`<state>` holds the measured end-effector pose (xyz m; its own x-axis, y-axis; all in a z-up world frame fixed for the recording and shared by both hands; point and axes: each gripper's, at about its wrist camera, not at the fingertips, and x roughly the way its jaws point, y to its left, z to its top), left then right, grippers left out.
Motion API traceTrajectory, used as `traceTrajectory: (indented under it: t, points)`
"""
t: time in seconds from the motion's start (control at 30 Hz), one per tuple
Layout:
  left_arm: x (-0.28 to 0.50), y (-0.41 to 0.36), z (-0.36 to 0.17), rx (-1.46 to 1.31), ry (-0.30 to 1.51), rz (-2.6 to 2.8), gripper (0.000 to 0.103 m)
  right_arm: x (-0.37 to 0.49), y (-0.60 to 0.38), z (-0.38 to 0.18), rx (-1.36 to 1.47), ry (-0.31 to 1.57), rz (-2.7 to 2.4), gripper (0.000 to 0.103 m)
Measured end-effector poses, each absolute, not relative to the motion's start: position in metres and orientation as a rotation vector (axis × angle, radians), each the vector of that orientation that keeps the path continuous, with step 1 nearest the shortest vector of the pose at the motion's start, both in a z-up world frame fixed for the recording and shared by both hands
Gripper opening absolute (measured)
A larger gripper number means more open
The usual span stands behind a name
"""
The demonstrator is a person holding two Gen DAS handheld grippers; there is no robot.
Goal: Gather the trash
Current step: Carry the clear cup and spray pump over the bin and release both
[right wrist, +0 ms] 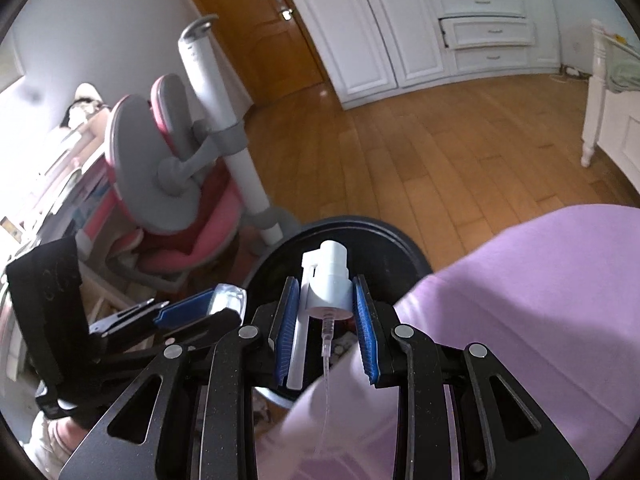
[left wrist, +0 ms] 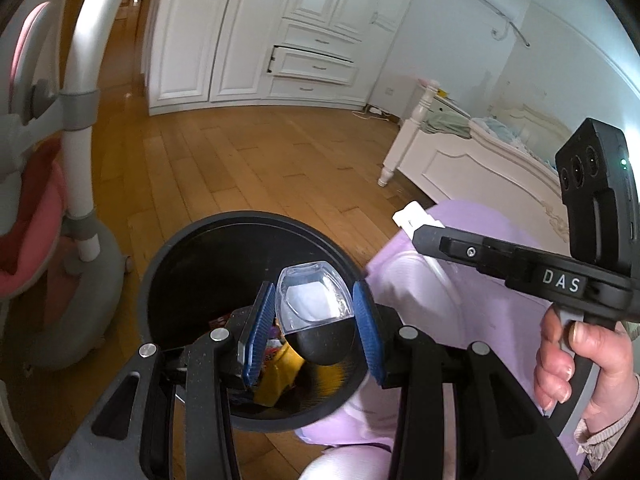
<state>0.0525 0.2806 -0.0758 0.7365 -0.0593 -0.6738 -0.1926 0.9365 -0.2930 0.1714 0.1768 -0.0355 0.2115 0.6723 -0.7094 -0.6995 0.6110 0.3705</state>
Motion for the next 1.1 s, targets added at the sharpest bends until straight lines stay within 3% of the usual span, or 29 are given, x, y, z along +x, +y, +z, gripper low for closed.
traceTrajectory:
  t: [0.6, 0.67, 0.7, 0.73, 1.1]
  points:
    - [0.052, 0.312, -0.096, -0.396, 0.776, 0.133, 0.042, 0.180, 0.224, -0.072, -0.059, 1.068, 0.966, 0.029]
    - [0.051, 0.314, -0.095, -0.391, 0.775, 0.143, 0.051, 0.181, 0.224, -0.071, -0.045, 1.073, 0.957, 0.041]
    - [0.051, 0.314, -0.094, -0.392, 0.770, 0.148, 0.063, 0.182, 0.223, -0.069, -0.035, 1.064, 0.954, 0.048]
    - [0.049, 0.315, -0.091, -0.396, 0.755, 0.152, 0.066, 0.181, 0.223, -0.068, -0.032, 1.057, 0.953, 0.050]
    - [0.042, 0.292, -0.071, -0.383, 0.733, 0.105, 0.066, 0.180, 0.173, -0.052, 0.022, 1.026, 0.934, 0.051]
